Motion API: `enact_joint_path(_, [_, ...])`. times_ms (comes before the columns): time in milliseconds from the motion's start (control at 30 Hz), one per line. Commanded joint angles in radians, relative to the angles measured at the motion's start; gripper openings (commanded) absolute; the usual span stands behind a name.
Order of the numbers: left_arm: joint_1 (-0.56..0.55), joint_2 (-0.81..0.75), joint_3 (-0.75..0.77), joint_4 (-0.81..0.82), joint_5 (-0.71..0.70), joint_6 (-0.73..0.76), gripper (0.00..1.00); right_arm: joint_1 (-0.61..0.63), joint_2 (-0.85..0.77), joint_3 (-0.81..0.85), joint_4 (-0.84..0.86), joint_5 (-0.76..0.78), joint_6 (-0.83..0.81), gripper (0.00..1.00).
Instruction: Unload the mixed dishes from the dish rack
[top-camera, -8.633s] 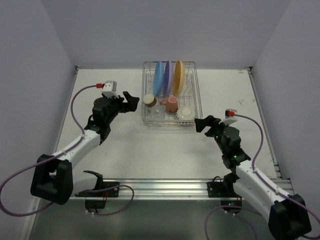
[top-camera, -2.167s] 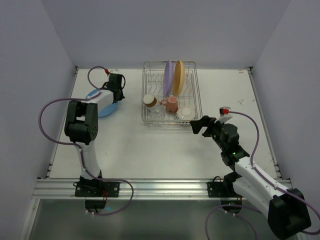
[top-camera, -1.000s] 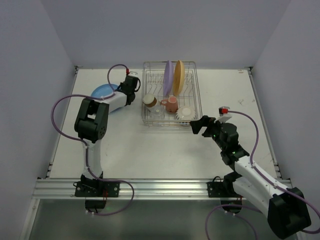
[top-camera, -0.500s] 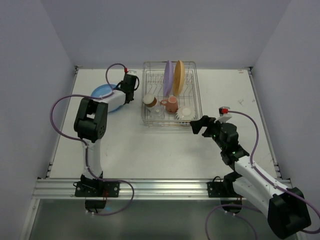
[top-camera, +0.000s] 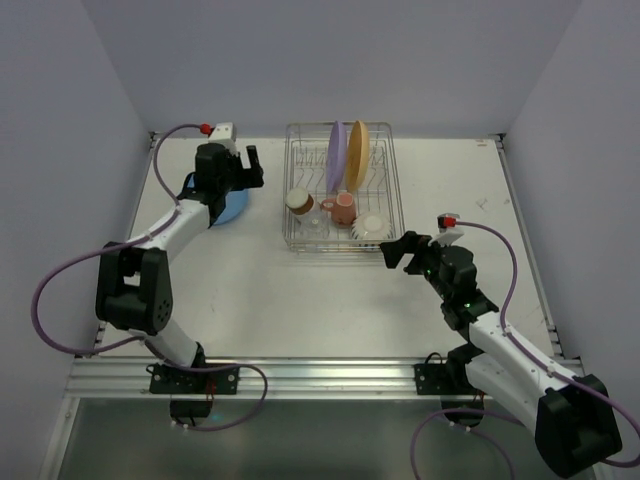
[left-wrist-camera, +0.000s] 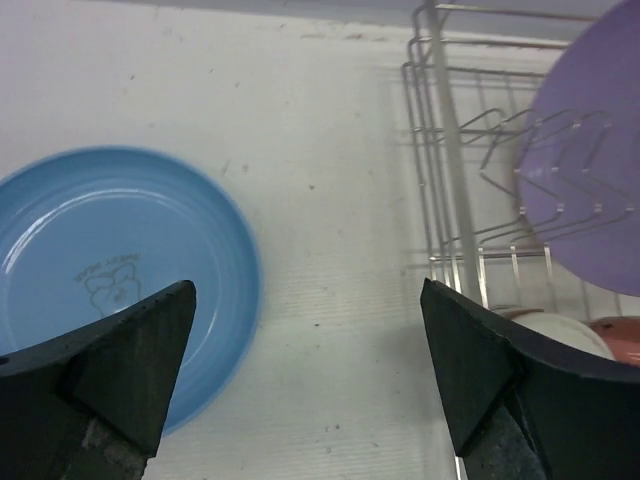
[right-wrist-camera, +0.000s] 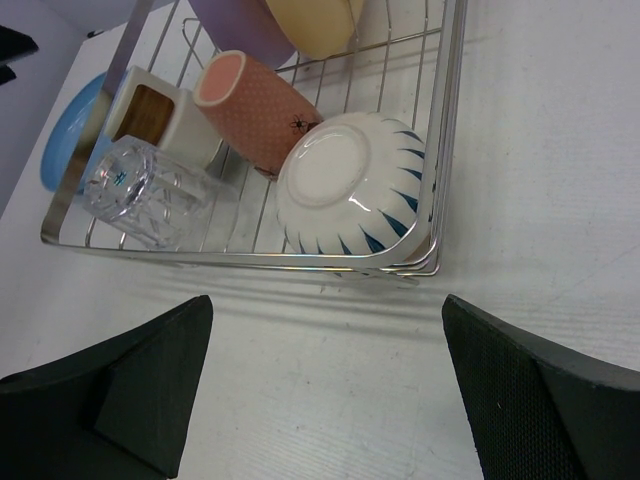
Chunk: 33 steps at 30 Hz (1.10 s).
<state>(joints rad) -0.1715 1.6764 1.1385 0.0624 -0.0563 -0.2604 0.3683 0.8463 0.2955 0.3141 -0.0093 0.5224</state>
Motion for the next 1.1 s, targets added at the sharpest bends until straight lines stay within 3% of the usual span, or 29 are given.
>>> enact_joint_path(0, [-0.005, -0.095, -0.043, 0.128, 0.144, -0.057, 1.00, 0.003, 0.007, 0.042, 0.017, 0.022, -0.001, 0.99])
enact_joint_path(267, [-0.010, -0.179, -0.086, 0.328, 0.524, -0.111, 1.00, 0.003, 0.008, 0.047, 0.020, 0.022, -0.009, 0.99])
enact_joint_path(467, [-0.016, -0.158, -0.111, 0.485, 0.649, -0.305, 1.00, 0.003, 0.051, 0.074, 0.025, 0.022, 0.002, 0.99])
enact_joint_path(733, [-0.028, -0.109, -0.056, 0.568, 0.760, -0.422, 1.00, 0.001, 0.097, 0.168, -0.102, 0.104, 0.116, 0.99])
enact_joint_path(1067, [-0.043, -0.083, 0.039, 0.570, 0.794, -0.431, 1.00, 0.003, -0.016, 0.077, 0.011, 0.016, 0.074, 0.99])
